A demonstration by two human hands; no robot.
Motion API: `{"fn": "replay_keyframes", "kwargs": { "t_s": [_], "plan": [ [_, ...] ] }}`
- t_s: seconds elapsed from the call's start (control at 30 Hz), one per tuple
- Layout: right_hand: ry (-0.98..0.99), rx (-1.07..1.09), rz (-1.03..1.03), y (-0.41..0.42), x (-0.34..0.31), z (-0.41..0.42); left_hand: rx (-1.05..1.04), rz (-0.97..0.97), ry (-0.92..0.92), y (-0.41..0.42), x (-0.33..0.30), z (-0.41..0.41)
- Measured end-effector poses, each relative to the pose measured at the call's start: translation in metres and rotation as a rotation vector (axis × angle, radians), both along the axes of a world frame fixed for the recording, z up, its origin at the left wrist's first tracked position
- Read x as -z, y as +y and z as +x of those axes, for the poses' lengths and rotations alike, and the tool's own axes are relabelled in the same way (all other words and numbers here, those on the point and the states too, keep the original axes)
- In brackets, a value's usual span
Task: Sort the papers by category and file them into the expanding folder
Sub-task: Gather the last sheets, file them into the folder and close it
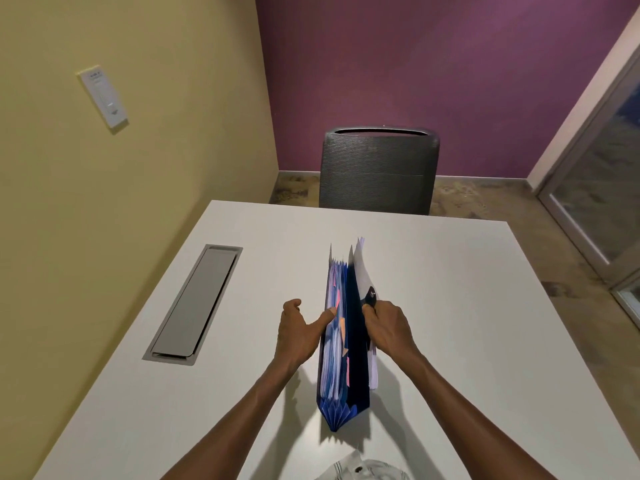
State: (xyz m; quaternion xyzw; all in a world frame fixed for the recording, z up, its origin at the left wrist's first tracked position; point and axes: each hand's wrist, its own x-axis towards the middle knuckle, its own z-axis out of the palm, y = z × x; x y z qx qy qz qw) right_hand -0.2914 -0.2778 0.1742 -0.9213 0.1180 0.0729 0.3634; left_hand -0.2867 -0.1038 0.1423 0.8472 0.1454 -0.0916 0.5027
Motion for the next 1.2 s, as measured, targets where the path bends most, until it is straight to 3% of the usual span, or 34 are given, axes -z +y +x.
{"fn": "replay_keyframes", "kwargs": {
  "t_s": [0.5,0.7,0.97,1.2],
  "plan": [
    [0.004,-0.006,0.053,-0.009,0.007,0.005,0.036,-0.242,0.166,-0.014,-0.001,-0.008],
    [-0.013,-0.011,0.071,-0.007,0.008,0.006,0.108,-0.127,0.128,-0.020,0.001,-0.008],
    [0.018,0.065,0.037,-0.033,0.014,0.005,0.120,-0.196,0.131,-0.029,-0.001,-0.009],
    [0.073,0.086,0.007,-0.064,0.017,0.005,0.261,0.128,0.028,-0.046,0.003,-0.002]
  ]
}}
